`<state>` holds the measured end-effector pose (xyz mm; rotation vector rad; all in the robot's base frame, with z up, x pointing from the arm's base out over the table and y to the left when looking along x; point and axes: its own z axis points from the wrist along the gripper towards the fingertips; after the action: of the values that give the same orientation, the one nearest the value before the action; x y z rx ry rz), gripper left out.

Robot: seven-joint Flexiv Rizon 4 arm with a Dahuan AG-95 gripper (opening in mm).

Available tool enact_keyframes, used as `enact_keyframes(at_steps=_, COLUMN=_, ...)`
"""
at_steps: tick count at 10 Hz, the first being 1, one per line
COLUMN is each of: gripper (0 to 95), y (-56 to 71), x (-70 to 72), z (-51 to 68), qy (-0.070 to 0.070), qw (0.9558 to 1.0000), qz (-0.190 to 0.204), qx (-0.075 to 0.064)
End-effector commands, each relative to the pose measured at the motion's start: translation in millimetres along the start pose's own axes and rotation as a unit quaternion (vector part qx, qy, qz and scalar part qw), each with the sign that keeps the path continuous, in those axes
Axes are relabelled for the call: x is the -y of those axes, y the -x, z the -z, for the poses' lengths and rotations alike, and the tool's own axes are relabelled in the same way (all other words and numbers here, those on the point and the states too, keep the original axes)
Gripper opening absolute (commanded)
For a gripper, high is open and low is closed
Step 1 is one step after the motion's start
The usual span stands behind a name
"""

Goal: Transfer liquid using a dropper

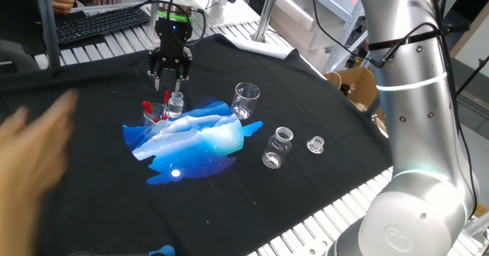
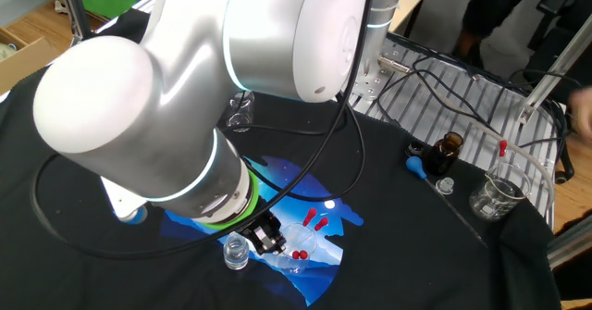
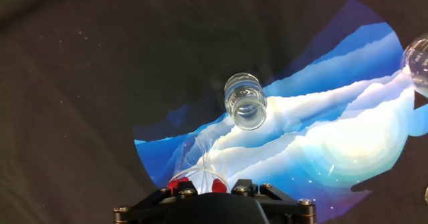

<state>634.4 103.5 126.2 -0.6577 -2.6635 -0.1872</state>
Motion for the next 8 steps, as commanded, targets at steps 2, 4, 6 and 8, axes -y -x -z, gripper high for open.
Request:
enact_keyframes(at_steps=2, gripper=38.0, y=1.0, x=1.6, z=-3.8, qy=-0.001, qw=1.0000, qz=0.001, qx=0.002)
enact_keyframes(at_steps=4, gripper=38.0, y=-1.4, x=4.6, z=-8.3, qy=0.000, qw=1.0000, qz=0.000, qx=0.004)
enact_keyframes(at_steps=6, gripper=38.0, y=-3.0, x=6.9, z=-11.5, qy=0.001, qw=1.0000, qz=-0.002, qx=0.004)
enact_keyframes(at_steps=8, gripper=19.0, y=-3.2, x=7.6, z=-13.3, qy=0.001, qw=1.0000, qz=-0.001, qx=0.004)
